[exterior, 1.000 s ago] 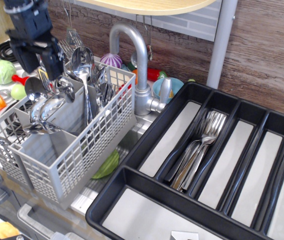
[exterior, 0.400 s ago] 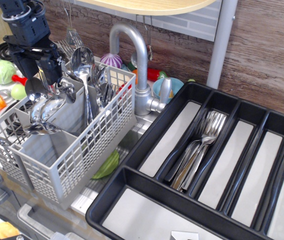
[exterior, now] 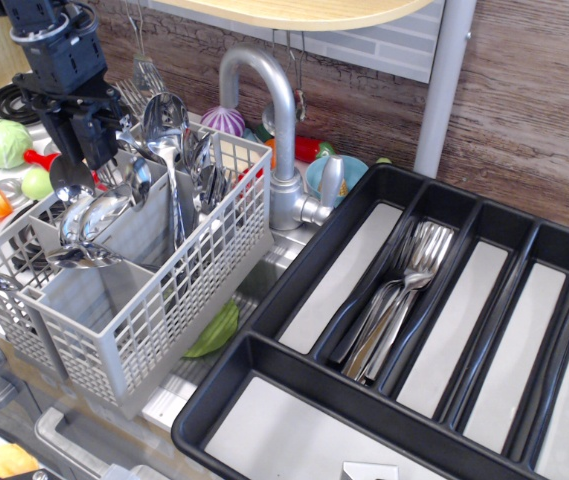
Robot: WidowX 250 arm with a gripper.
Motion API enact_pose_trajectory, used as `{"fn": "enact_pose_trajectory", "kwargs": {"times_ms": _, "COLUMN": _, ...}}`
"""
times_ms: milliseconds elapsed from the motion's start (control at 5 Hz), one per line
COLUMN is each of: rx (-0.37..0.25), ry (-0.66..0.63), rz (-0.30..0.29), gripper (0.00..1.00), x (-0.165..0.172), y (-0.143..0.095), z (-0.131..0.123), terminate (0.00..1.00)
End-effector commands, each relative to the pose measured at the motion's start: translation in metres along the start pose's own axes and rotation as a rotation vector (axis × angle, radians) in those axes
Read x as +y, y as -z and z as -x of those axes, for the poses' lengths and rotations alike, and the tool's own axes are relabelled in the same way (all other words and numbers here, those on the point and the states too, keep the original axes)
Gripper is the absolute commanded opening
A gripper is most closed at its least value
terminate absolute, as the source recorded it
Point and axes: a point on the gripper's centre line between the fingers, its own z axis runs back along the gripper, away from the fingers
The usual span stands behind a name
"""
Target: Put fork from basket to tray
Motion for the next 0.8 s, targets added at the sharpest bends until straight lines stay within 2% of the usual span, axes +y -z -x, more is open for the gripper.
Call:
{"fn": "enact_pose_trajectory", "kwargs": {"times_ms": 0, "rx": -0.049, "ry": -0.005, "rz": -0.084, "gripper": 0.0, "x": -0.001, "y": -0.034, "z": -0.016, "terminate": 0.0}}
{"fn": "enact_pose_trajectory", "kwargs": {"times_ms": 200, "rx": -0.048, "ry": -0.017, "rz": -0.138, "gripper": 0.0, "x": -0.007, "y": -0.06, "z": -0.018, "terminate": 0.0}}
{"fn": "enact_pose_trajectory", "kwargs": {"times_ms": 600, "rx": -0.02, "ry": -0.036, "rz": -0.277, "gripper": 0.0, "x": -0.035, "y": -0.123, "z": -0.002, "terminate": 0.0}}
